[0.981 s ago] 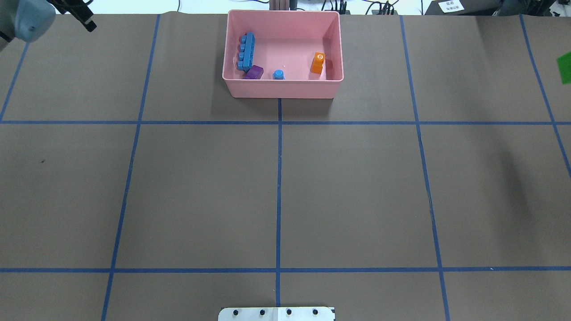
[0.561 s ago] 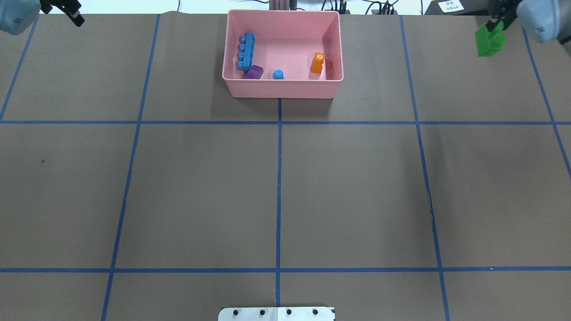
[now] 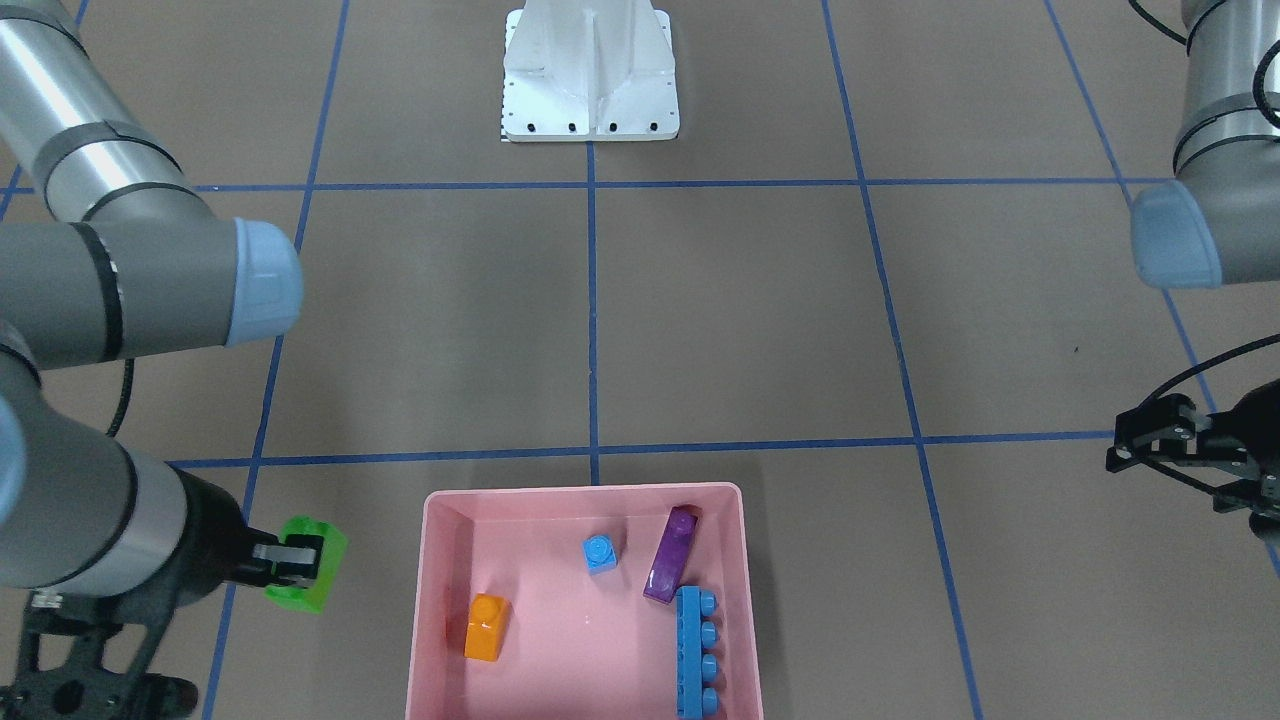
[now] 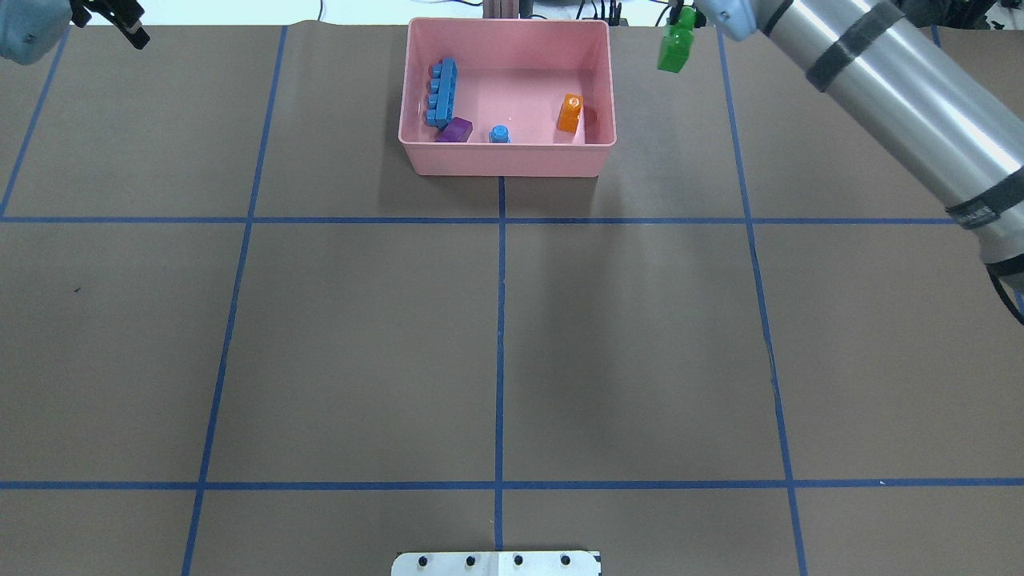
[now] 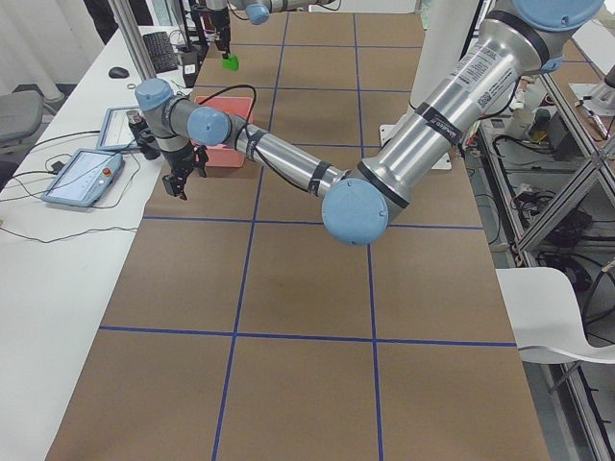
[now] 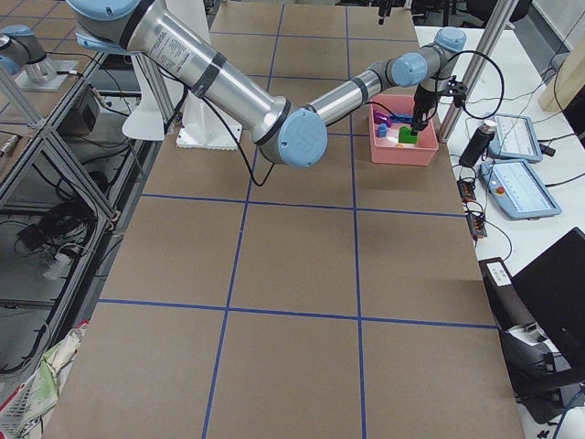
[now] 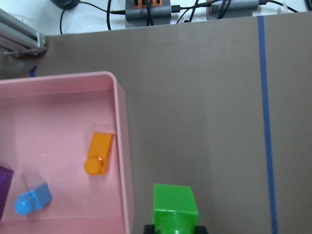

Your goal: Put all blocks into box

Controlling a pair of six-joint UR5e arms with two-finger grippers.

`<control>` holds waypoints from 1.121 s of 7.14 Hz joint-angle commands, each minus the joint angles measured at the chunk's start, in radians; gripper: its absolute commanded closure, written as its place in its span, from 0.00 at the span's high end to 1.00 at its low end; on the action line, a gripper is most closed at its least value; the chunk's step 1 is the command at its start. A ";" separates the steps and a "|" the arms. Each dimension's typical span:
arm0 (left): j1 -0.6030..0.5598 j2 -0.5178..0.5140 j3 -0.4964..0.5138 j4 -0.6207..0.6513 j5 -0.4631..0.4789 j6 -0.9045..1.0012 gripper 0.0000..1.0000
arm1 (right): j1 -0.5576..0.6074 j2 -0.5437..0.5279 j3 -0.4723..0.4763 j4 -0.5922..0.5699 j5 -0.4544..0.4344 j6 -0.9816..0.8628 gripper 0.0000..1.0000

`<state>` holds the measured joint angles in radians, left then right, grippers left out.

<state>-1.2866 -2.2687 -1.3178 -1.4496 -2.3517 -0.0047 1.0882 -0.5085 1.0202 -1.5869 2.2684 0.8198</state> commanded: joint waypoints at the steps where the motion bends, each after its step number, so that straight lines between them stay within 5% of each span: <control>1: 0.003 0.000 0.000 -0.002 -0.001 -0.011 1.00 | -0.091 0.138 -0.184 0.129 -0.084 0.319 0.00; 8: 0.018 0.000 0.002 -0.011 -0.001 -0.050 1.00 | -0.203 0.137 -0.183 0.143 -0.202 0.892 0.00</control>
<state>-1.2741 -2.2675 -1.3168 -1.4592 -2.3531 -0.0440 0.8953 -0.3661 0.8351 -1.4439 2.0769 1.6451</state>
